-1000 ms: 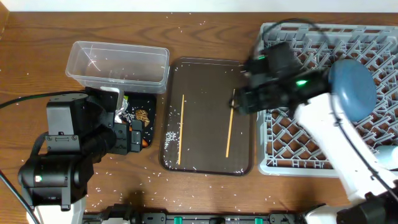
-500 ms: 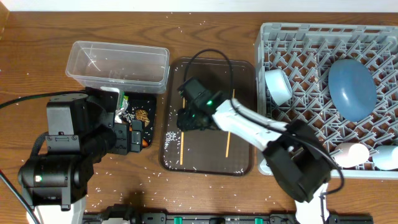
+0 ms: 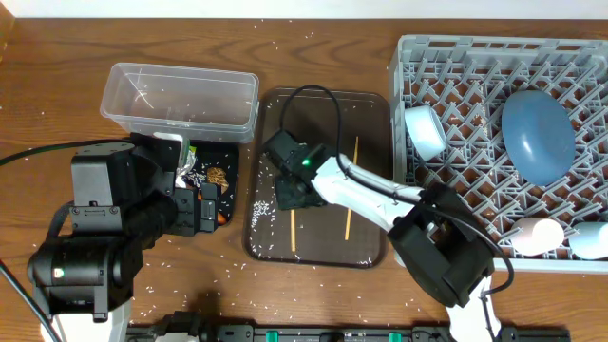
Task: Sort waste into correct bins and load items into the dishwasher rack
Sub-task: 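Grasp one chopstick with the right gripper and place it in the rack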
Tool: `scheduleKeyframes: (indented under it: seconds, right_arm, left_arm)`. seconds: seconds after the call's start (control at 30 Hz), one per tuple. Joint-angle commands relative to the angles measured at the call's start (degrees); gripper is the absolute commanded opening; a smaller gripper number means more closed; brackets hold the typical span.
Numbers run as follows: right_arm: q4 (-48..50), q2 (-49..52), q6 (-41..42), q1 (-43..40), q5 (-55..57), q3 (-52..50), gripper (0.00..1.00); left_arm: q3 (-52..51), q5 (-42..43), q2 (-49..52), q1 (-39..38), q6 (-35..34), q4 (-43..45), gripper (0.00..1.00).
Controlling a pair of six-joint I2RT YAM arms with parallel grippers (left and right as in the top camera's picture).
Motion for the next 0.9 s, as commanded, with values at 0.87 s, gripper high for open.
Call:
scheduleKeyframes:
  seconds: [0.87]
  right_arm:
    - [-15.41, -29.33, -17.75, -21.24, 8.57, -2.49, 0.01]
  left_arm:
    - [0.87, 0.50, 0.02, 0.20, 0.37, -0.02, 0.98]
